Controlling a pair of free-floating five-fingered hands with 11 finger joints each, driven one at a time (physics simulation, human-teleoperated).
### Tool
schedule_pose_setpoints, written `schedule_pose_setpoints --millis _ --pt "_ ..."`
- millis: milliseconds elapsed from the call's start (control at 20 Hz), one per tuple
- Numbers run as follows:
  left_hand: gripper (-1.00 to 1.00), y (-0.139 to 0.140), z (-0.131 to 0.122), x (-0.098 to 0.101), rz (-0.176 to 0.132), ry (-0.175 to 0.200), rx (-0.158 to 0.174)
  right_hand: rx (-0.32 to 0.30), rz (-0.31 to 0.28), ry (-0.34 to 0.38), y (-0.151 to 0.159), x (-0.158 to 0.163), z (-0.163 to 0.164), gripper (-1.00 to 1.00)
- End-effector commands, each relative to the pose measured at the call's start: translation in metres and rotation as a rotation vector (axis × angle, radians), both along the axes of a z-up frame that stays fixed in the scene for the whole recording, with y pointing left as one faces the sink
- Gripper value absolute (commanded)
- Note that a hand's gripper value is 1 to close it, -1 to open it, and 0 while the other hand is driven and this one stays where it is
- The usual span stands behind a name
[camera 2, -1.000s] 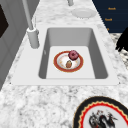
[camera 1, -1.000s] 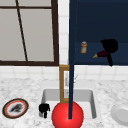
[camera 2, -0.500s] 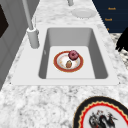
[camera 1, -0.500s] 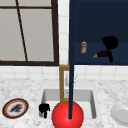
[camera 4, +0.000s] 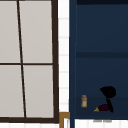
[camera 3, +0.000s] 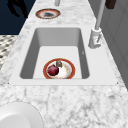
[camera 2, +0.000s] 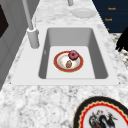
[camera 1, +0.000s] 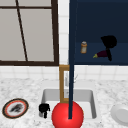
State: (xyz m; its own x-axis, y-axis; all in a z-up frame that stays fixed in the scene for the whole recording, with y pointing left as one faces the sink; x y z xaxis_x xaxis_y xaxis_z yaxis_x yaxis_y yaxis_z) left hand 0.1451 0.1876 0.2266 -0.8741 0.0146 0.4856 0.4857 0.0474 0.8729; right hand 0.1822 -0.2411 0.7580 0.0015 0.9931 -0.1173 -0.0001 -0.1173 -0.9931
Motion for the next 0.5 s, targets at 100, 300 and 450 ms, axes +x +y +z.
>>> schedule_pose_setpoints --millis 100,300,450 --pt "0.00 0.000 0.000 0.000 0.000 0.000 0.000 0.032 -0.020 0.041 -0.012 0.005 -0.014 -1.00" --pt "0.00 0.000 0.000 0.000 0.000 0.000 0.000 -0.019 -0.044 0.125 -0.006 0.017 -0.020 -1.00" --pt "0.00 0.000 0.000 0.000 0.000 0.000 0.000 -0.002 -0.041 0.124 -0.008 0.016 -0.023 -1.00"
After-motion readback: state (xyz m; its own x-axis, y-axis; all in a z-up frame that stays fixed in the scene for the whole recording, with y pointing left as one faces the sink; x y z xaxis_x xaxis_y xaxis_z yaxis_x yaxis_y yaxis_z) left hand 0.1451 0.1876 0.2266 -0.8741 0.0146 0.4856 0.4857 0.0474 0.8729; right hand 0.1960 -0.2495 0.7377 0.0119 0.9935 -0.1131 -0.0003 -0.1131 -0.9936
